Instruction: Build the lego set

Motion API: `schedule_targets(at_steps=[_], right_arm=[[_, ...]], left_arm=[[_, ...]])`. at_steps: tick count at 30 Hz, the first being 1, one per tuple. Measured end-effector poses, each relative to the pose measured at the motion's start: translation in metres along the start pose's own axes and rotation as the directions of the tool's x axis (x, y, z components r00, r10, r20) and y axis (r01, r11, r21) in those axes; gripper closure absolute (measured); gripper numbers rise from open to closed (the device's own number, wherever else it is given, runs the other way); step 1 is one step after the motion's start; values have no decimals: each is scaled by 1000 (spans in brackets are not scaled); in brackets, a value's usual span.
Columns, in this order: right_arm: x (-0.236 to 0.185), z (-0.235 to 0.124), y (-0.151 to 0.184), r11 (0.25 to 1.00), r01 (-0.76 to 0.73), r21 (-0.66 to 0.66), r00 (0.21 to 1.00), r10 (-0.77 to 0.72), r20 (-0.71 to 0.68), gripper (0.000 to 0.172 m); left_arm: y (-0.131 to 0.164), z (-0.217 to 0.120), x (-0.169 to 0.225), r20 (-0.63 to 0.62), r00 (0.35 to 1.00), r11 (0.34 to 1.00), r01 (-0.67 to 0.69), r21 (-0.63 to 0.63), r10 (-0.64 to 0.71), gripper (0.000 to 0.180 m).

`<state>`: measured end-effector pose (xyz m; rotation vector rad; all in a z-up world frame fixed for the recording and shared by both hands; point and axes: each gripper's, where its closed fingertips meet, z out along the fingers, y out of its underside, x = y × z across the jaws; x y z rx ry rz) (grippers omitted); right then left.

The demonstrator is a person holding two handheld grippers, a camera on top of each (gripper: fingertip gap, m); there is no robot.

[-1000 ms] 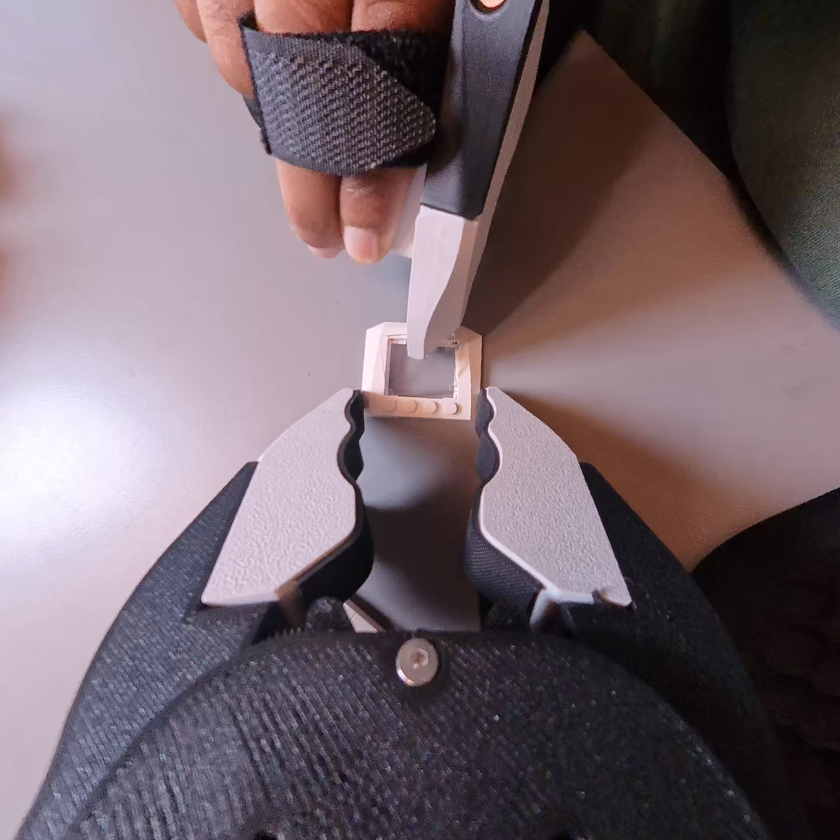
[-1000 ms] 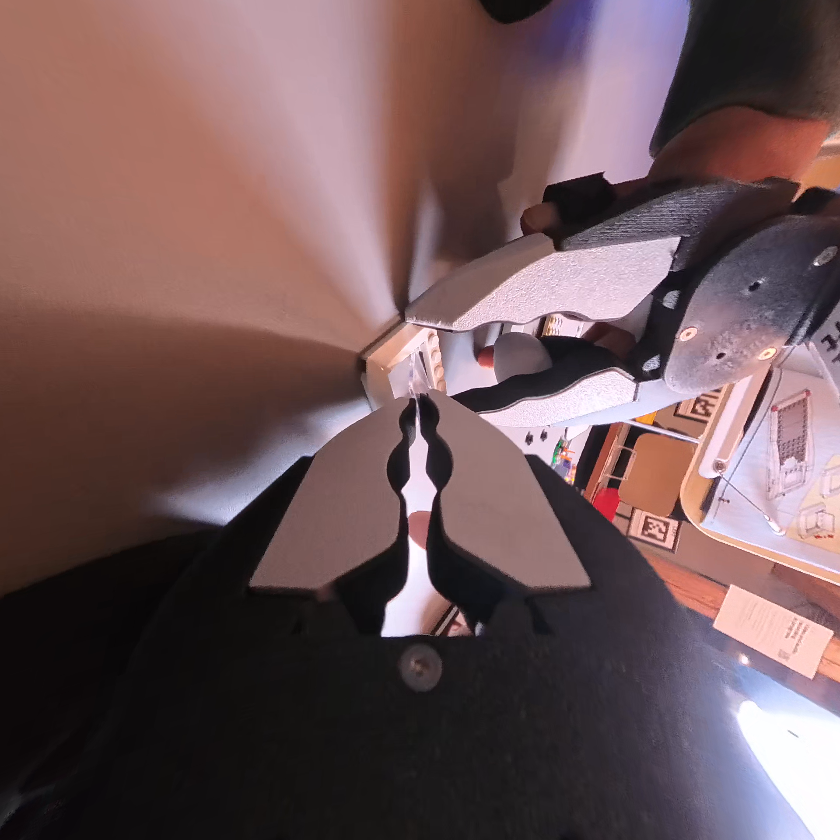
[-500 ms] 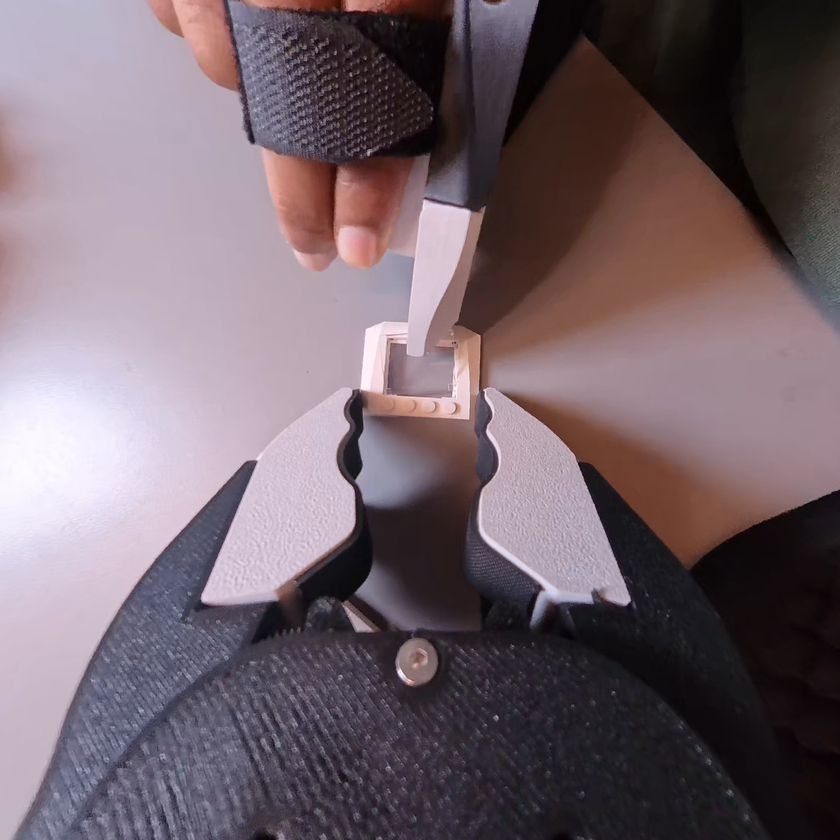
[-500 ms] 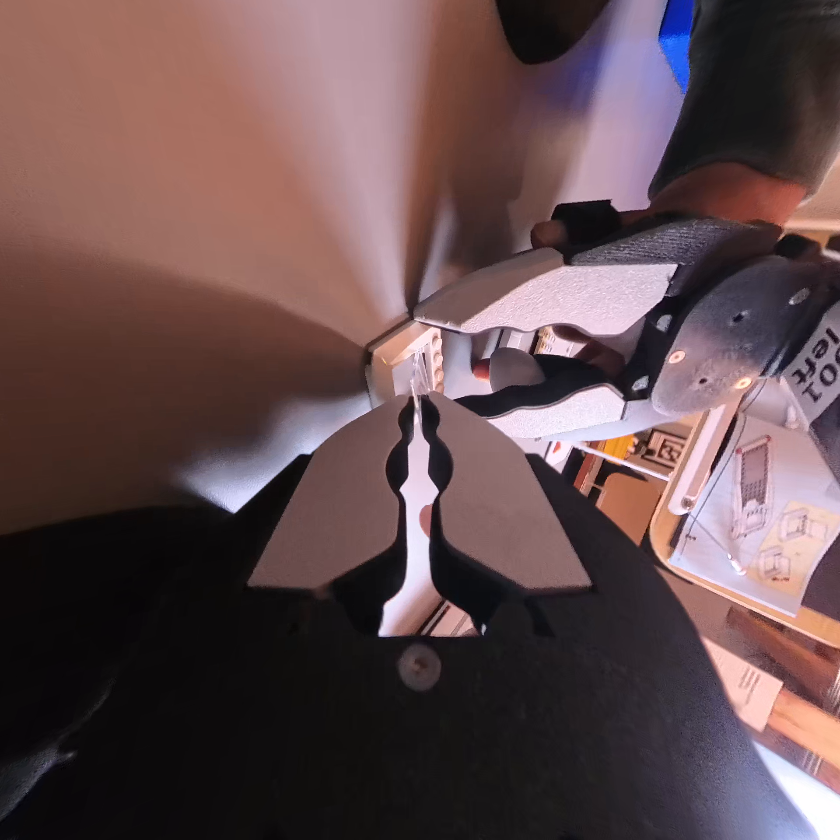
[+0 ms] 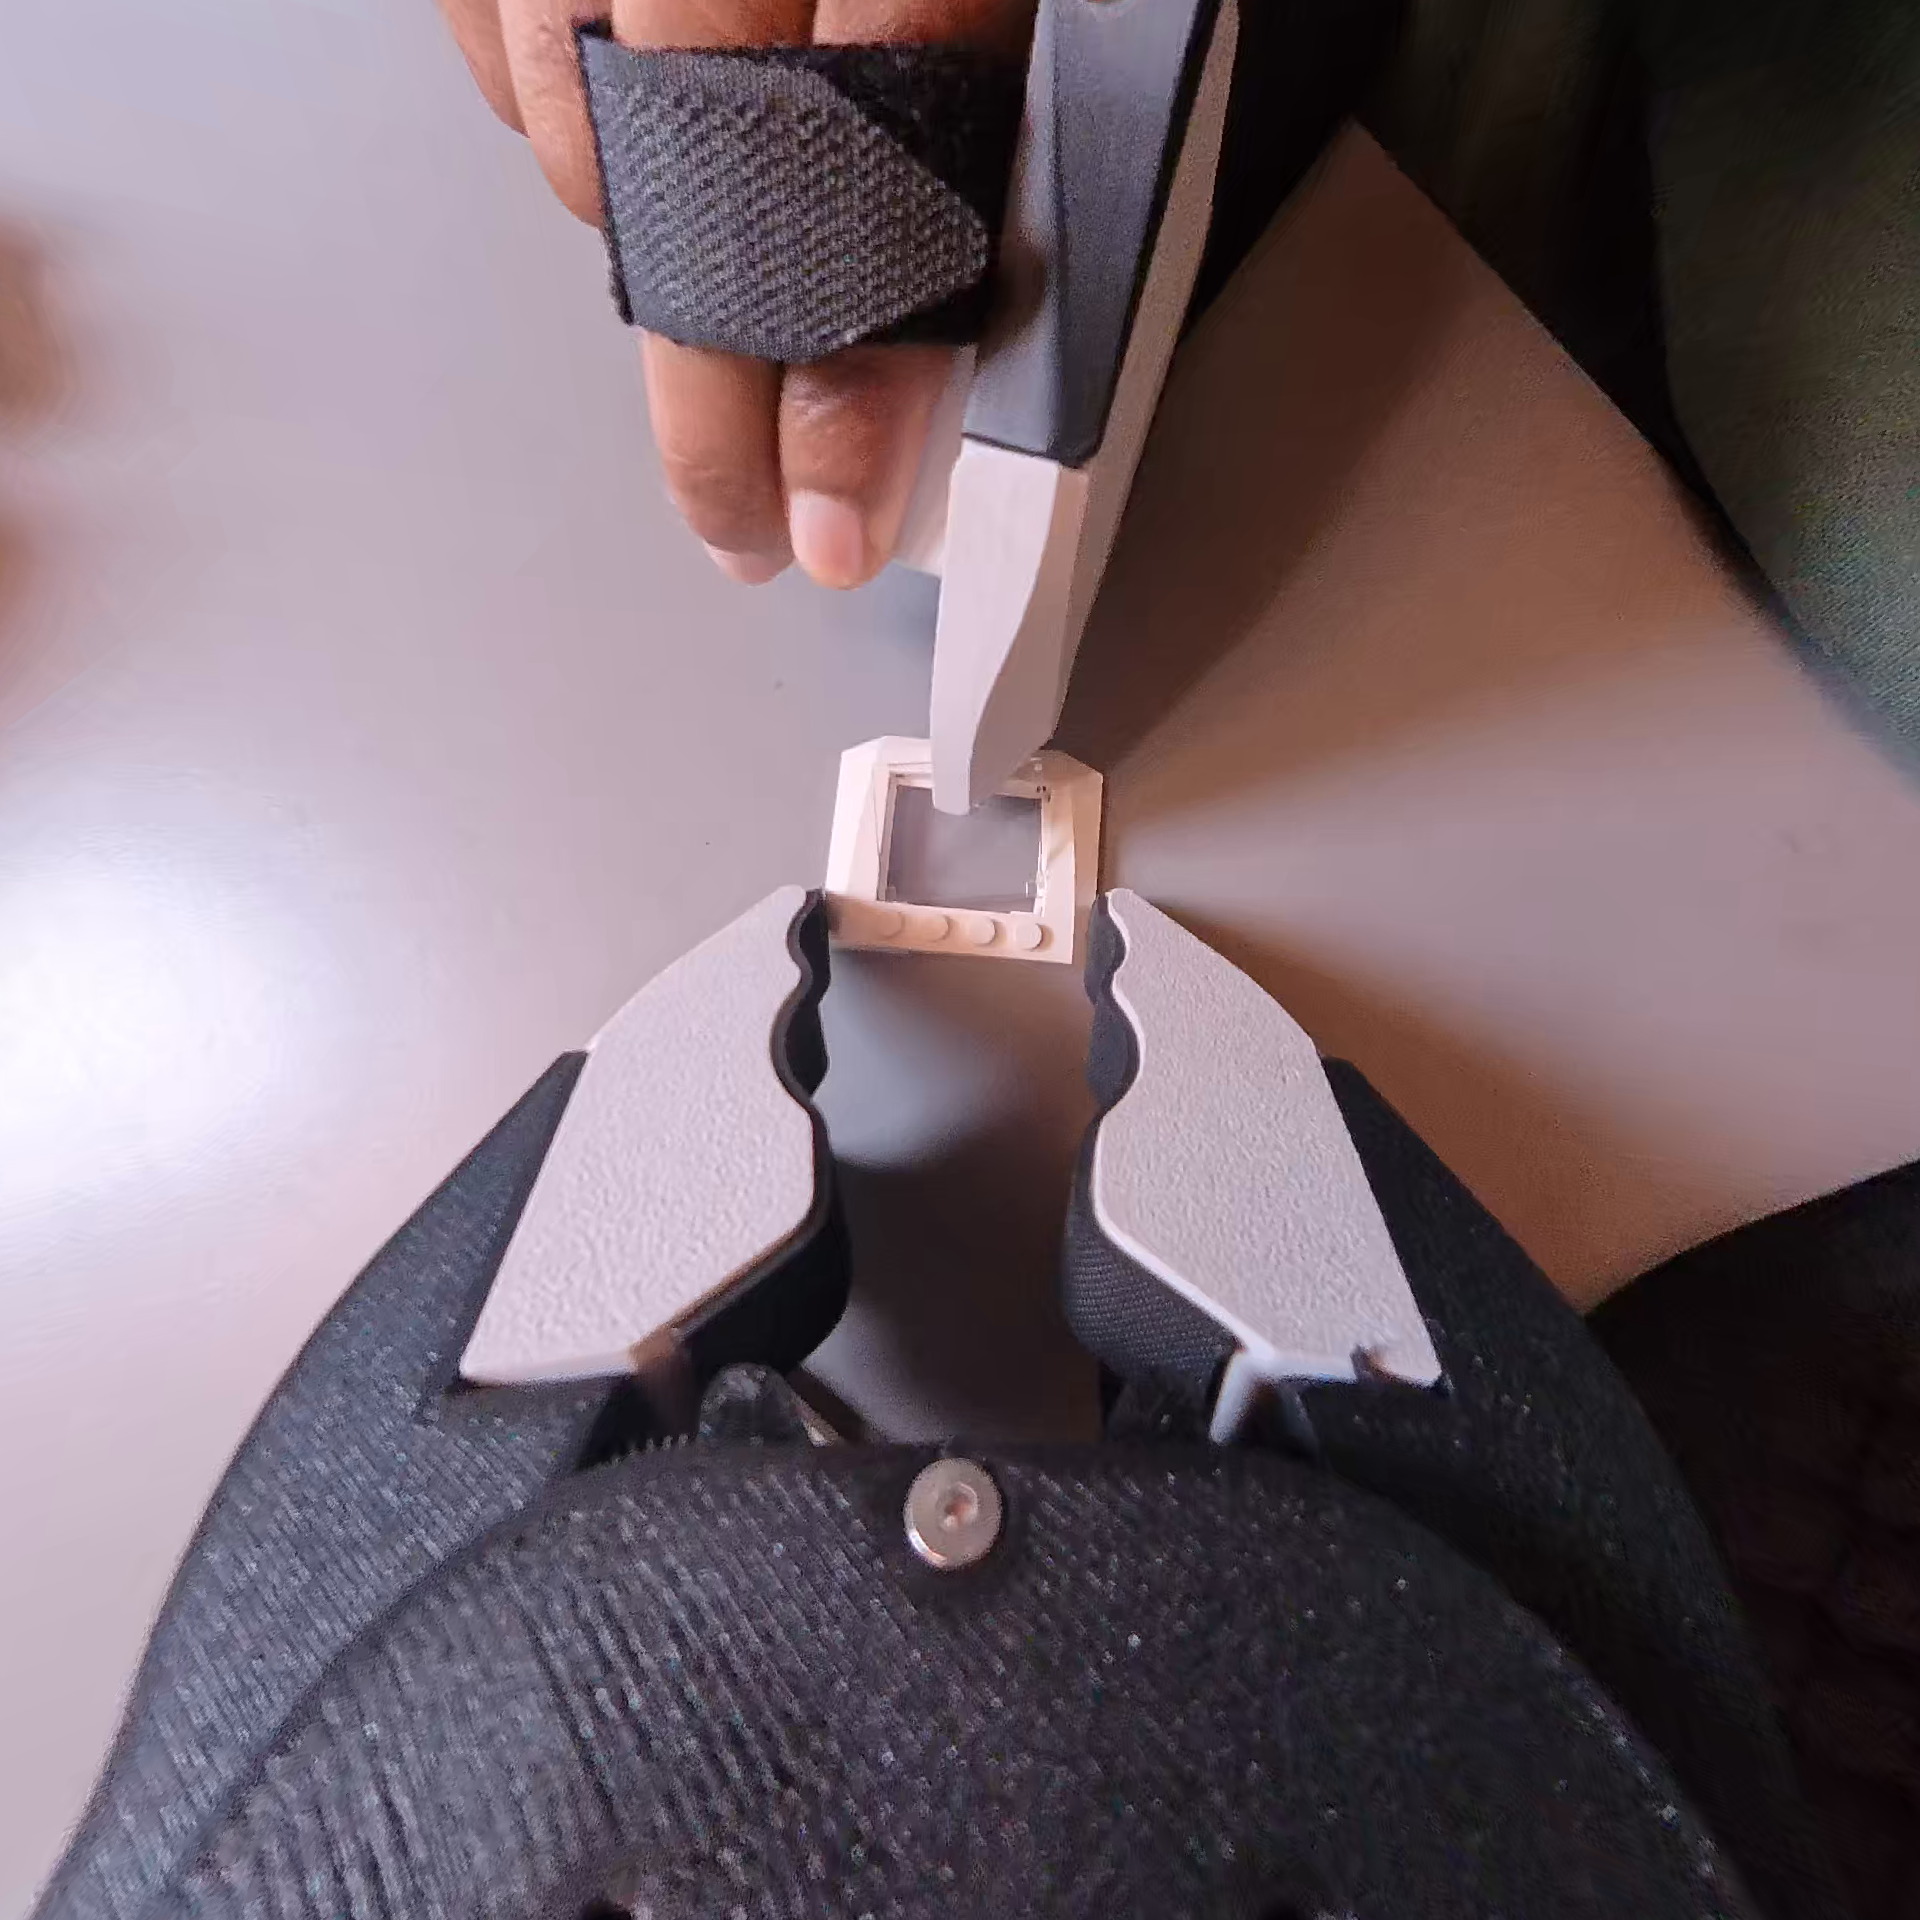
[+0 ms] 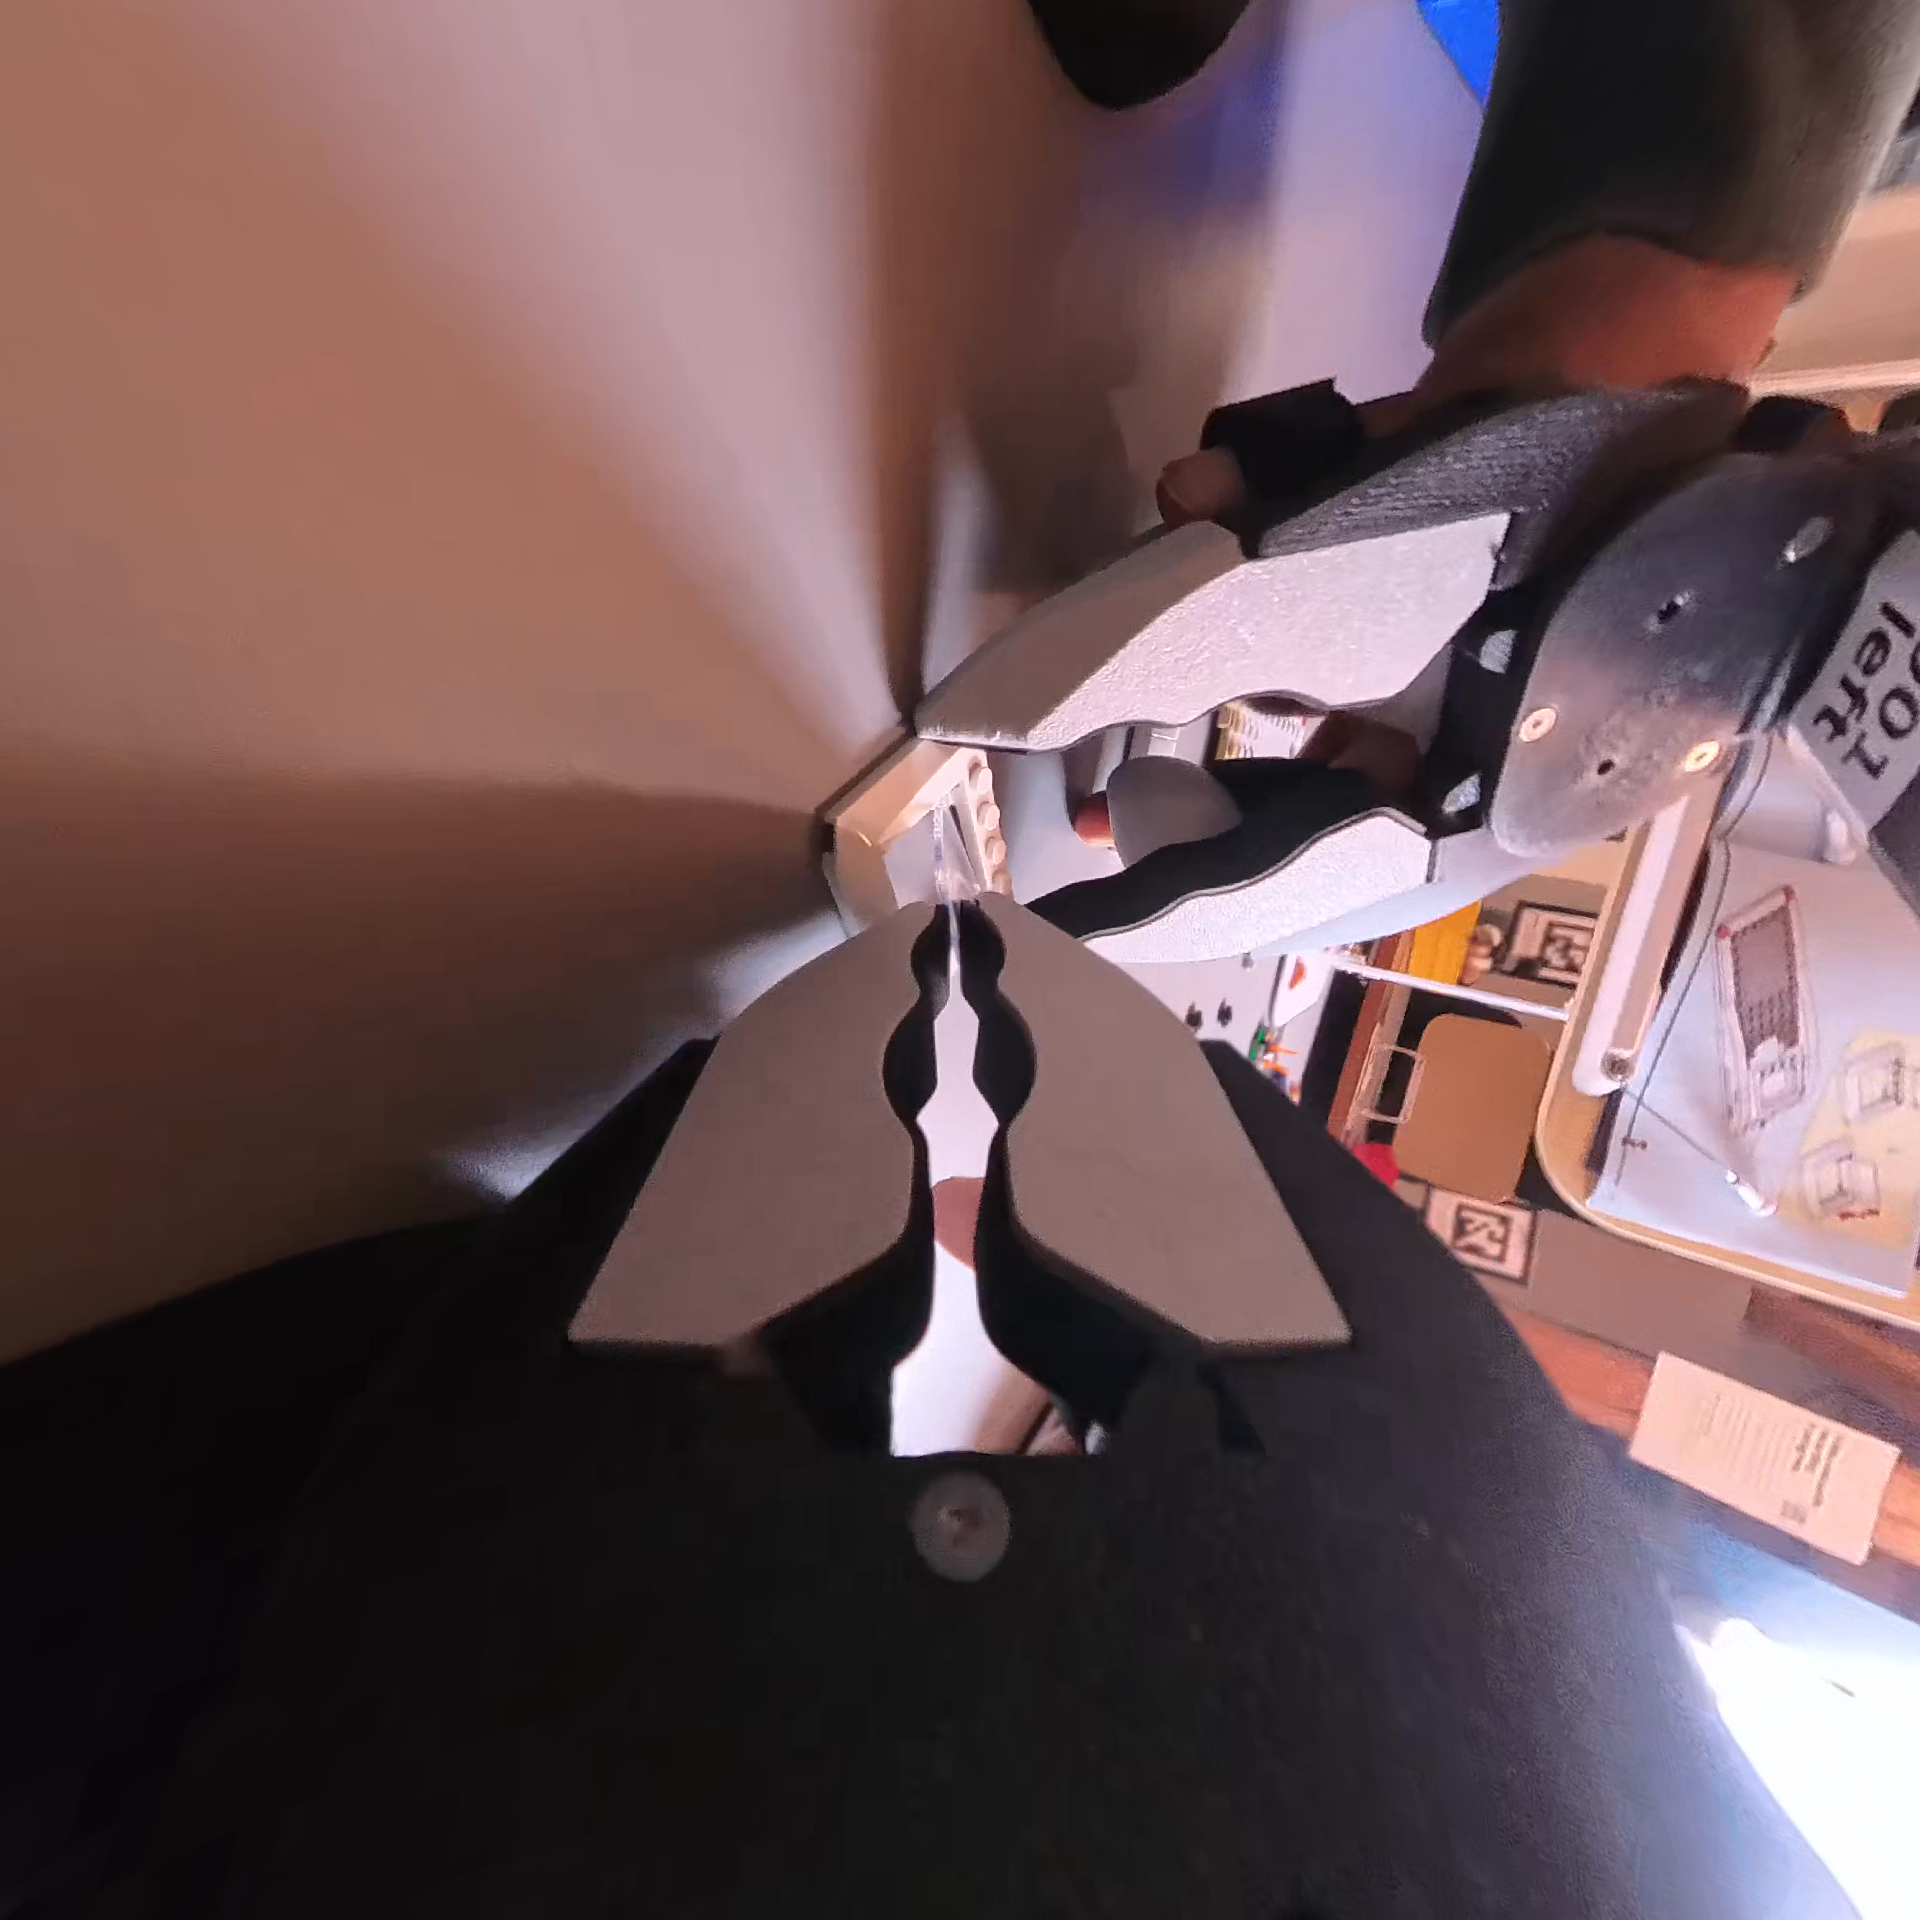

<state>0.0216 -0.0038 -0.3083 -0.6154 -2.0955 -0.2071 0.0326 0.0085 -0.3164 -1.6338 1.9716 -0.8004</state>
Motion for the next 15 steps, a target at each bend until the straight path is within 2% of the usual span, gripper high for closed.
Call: schedule_targets(at_steps=[15], right_arm=[[-7, -6, 16, 999, -43, -8, 998, 43, -49, 171]], left_arm=[[0, 0, 0, 6, 1000, 999, 25, -24, -25, 131]])
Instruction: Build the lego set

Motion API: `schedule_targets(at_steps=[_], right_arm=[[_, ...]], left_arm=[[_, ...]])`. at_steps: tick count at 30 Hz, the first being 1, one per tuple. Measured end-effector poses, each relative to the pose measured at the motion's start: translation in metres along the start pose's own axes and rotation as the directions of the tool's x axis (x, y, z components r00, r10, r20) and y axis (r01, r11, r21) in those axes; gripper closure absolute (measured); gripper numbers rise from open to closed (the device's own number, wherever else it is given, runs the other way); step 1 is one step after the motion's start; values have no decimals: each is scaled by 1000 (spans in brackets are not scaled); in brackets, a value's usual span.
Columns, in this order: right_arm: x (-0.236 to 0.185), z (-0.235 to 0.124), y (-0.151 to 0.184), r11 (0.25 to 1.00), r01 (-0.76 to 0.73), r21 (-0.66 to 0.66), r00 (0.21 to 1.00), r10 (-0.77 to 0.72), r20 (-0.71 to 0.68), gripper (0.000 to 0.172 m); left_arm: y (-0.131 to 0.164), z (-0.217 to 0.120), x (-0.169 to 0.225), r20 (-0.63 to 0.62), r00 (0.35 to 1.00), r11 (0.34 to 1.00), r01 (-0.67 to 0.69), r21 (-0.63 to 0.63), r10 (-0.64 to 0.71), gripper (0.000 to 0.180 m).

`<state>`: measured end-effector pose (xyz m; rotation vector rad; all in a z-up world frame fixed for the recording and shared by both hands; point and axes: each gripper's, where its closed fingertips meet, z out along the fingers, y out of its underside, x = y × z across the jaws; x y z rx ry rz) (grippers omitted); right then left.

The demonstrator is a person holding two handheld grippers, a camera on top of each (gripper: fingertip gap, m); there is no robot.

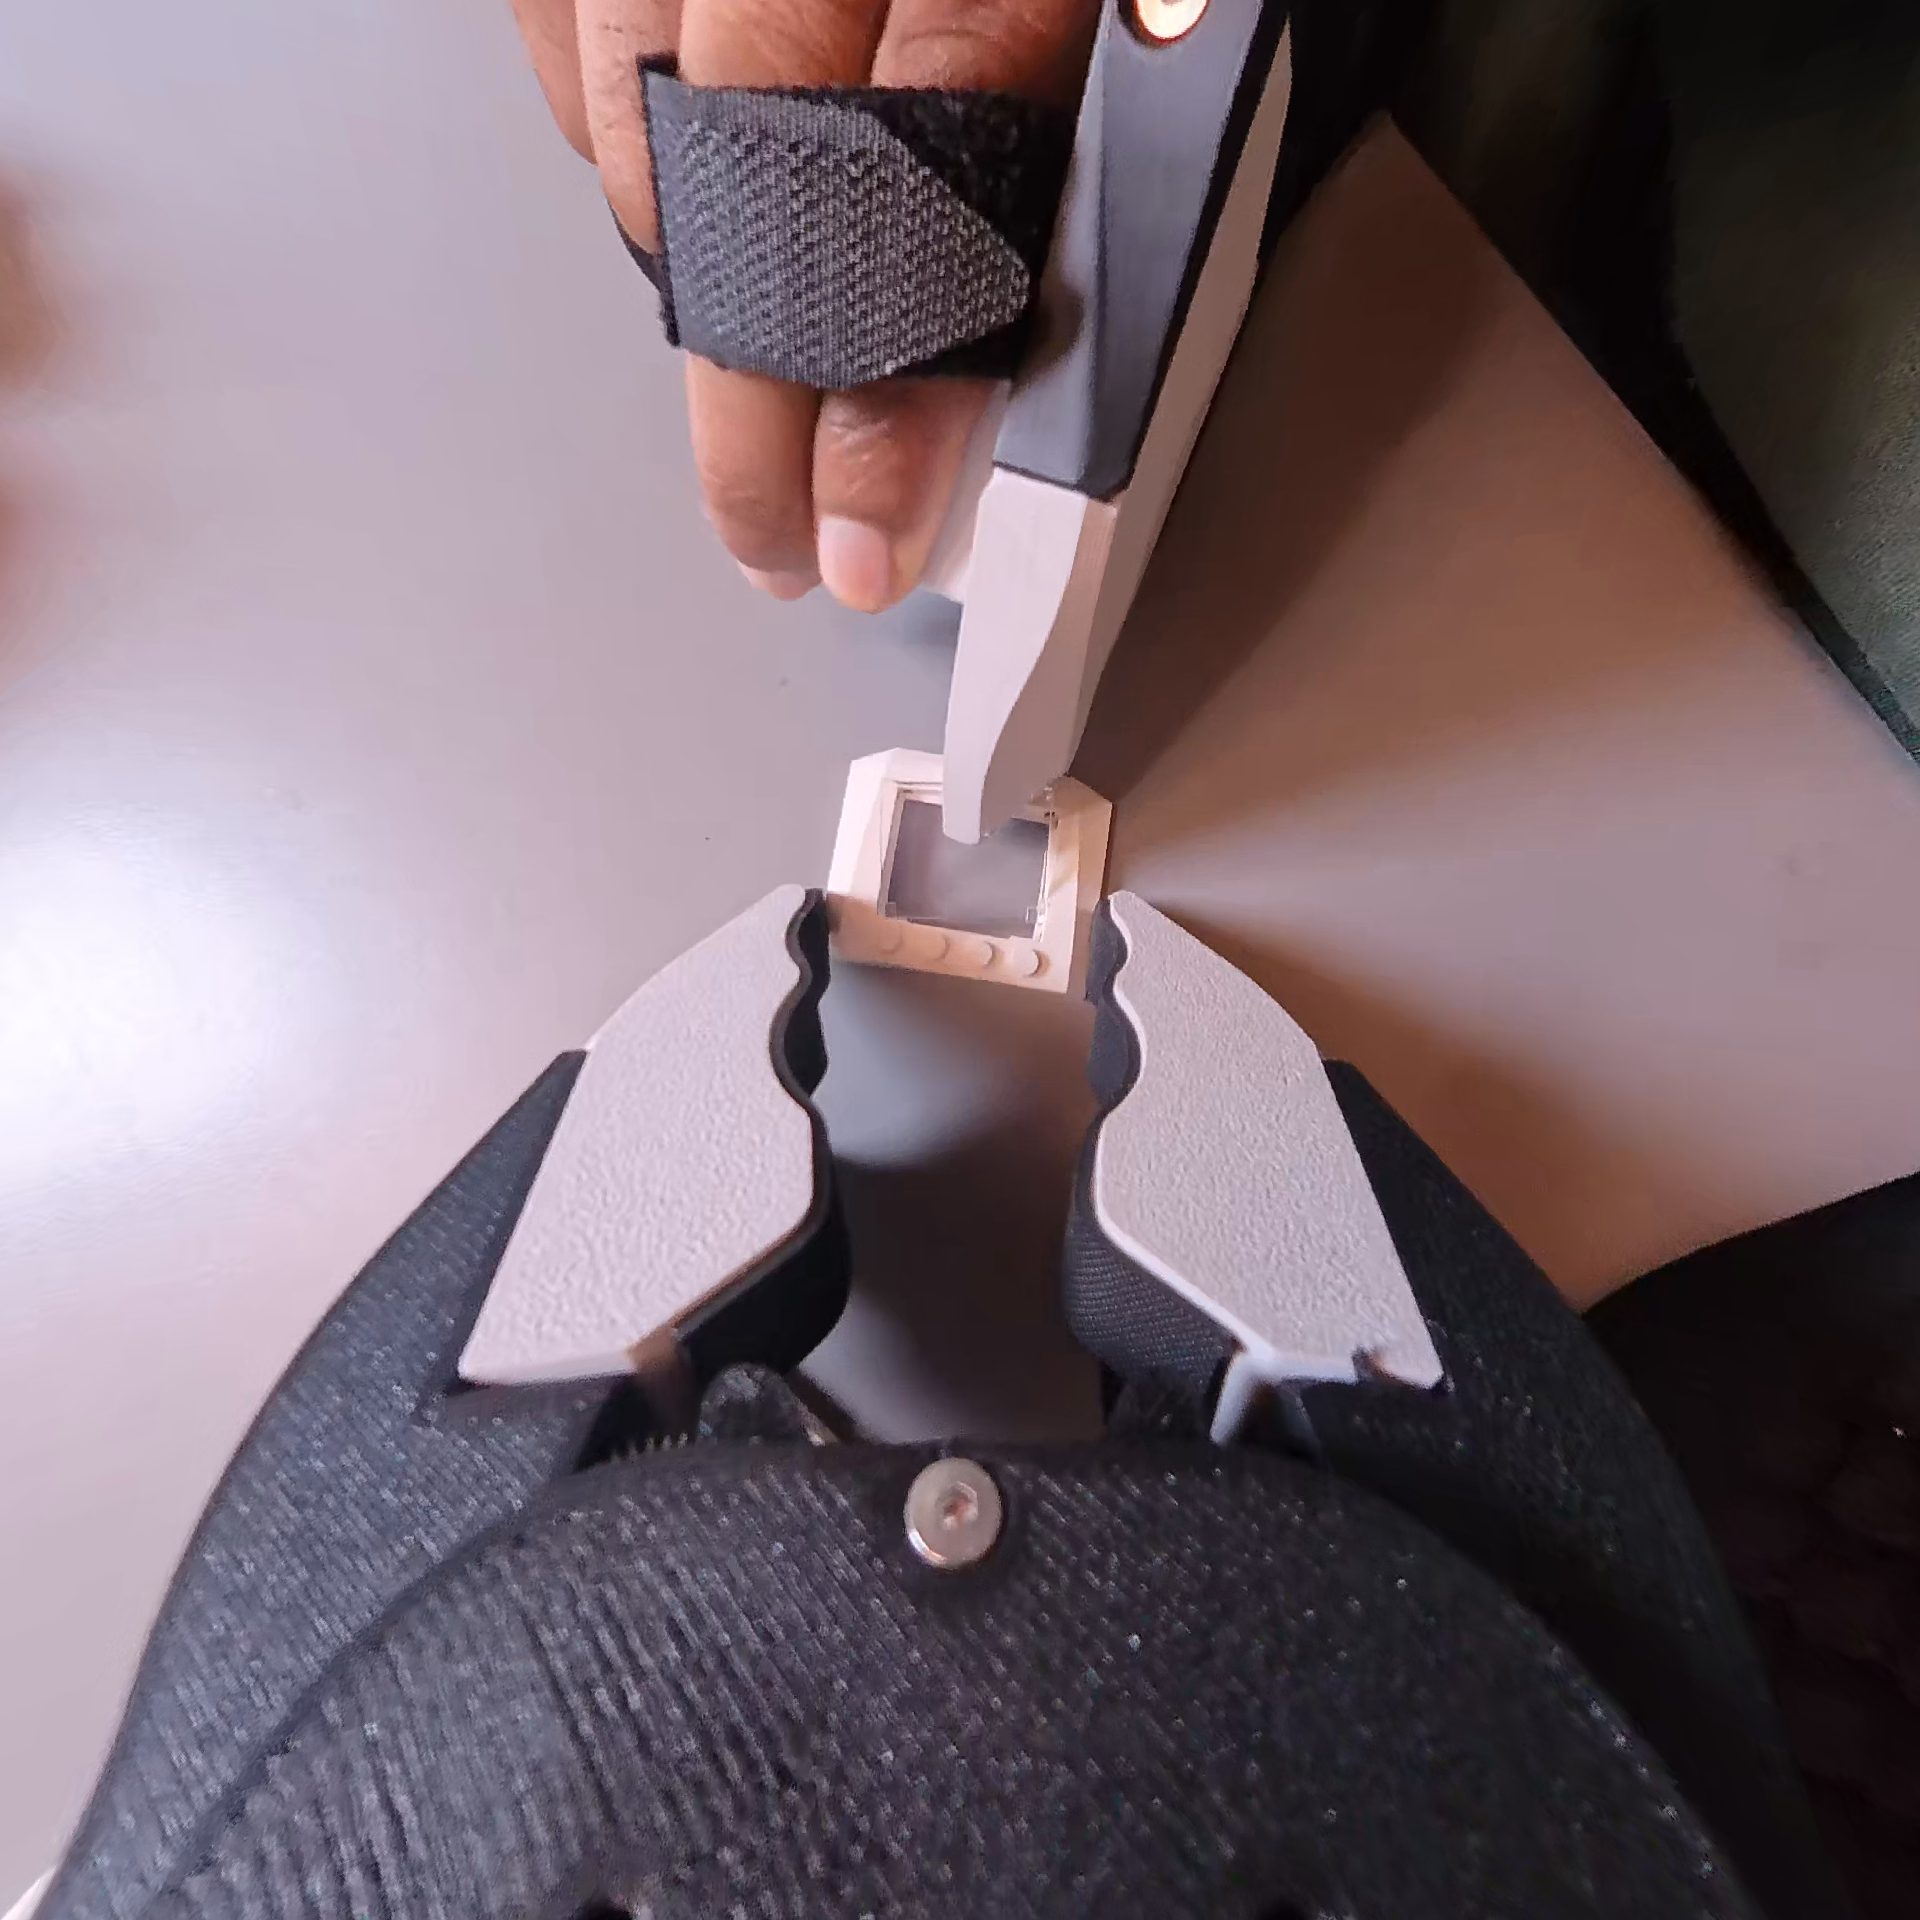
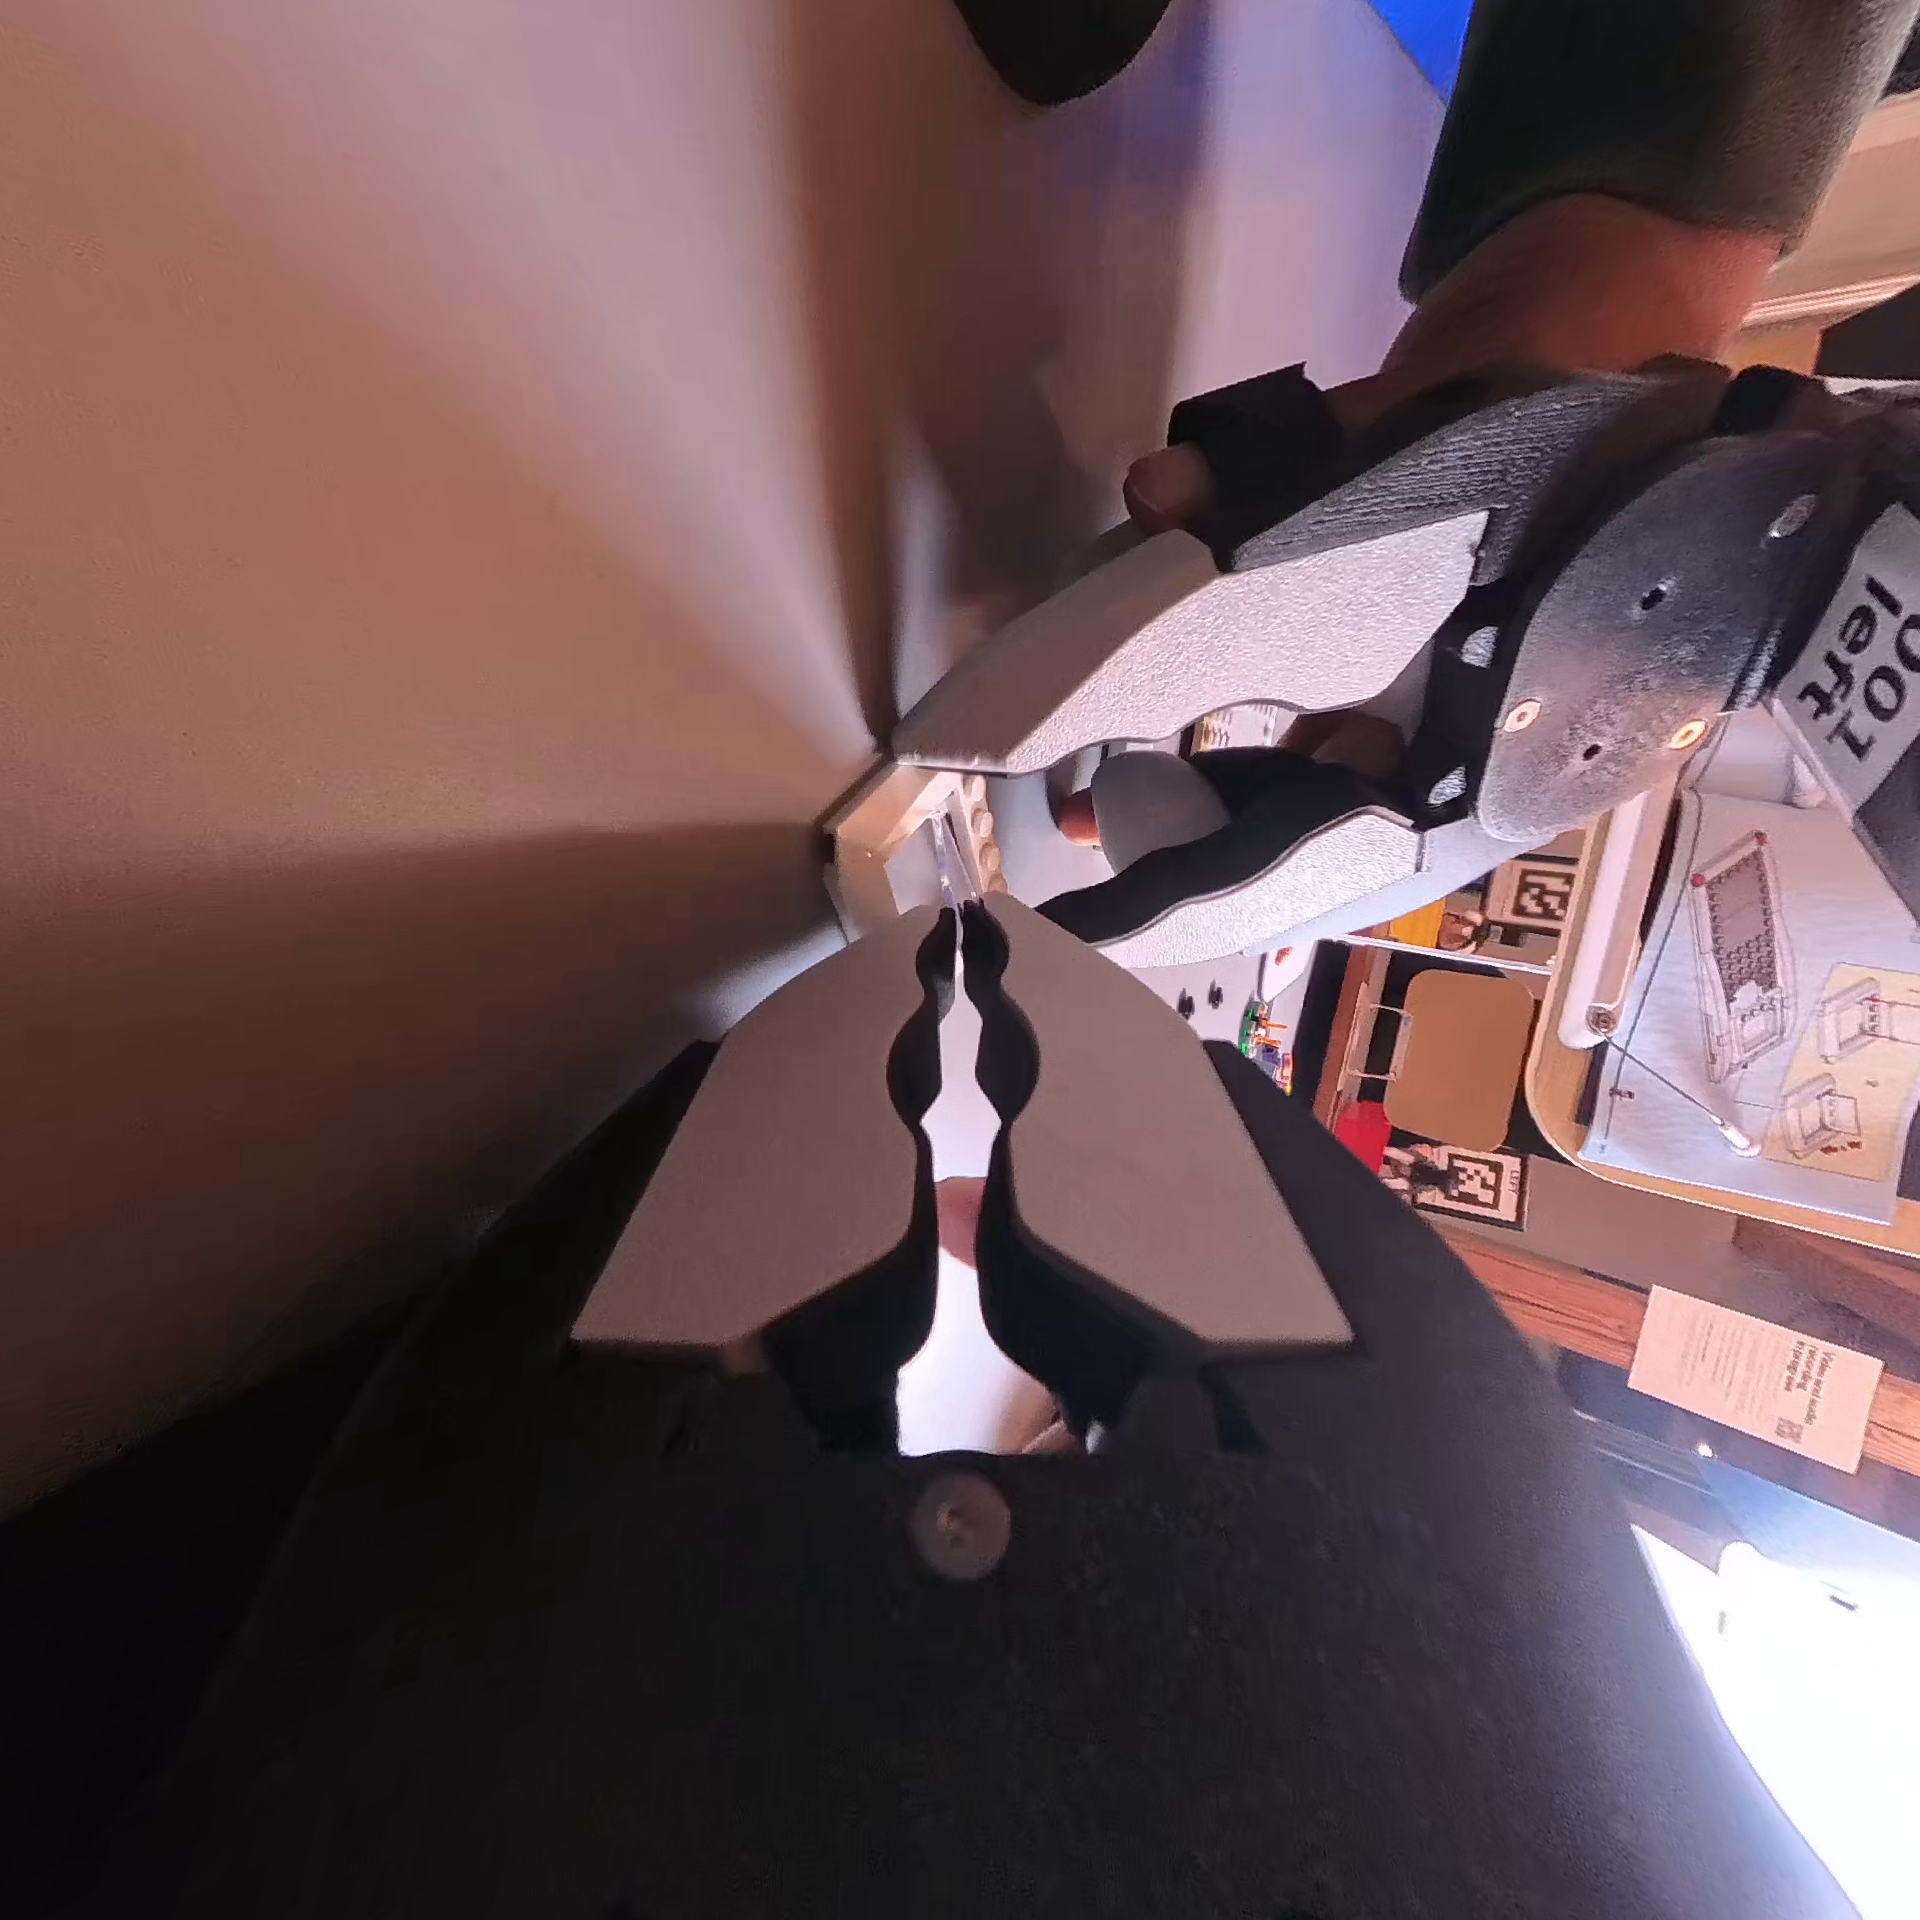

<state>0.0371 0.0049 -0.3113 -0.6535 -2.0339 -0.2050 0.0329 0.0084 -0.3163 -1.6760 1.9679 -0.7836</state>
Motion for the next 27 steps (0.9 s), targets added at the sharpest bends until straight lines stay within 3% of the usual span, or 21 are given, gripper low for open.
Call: schedule_targets(at_steps=[6, 9, 12, 17, 20, 22, 27], right_arm=[[3, 0, 2, 998, -41, 53, 999, 39, 32, 170], [10, -3, 0, 981, -150, 120, 987, 143, 66, 170], [18, -6, 3, 930, -330, 161, 942, 312, 125, 171], [45, -18, -5, 749, -609, 260, 793, 563, 234, 171], [59, -24, -16, 683, -661, 311, 750, 608, 260, 171], [60, -25, -22, 661, -682, 312, 731, 620, 286, 171], [54, -14, -20, 664, -707, 243, 707, 658, 260, 171]], left_arm=[[-1, -1, 0, 25, 998, 998, 58, 4, -58, 130], [-14, -15, -1, 76, 987, 981, 129, 143, -140, 121], [-18, -35, 1, 219, 967, 971, 82, 224, -132, 121], [-18, -53, -3, 536, 835, 974, 1, 228, -126, 143], [-28, -57, 7, 592, 802, 970, -72, 231, -81, 155], [-34, -61, 10, 627, 776, 965, -109, 239, -68, 167], [-19, -61, 7, 698, 712, 985, -54, 165, -78, 169]])
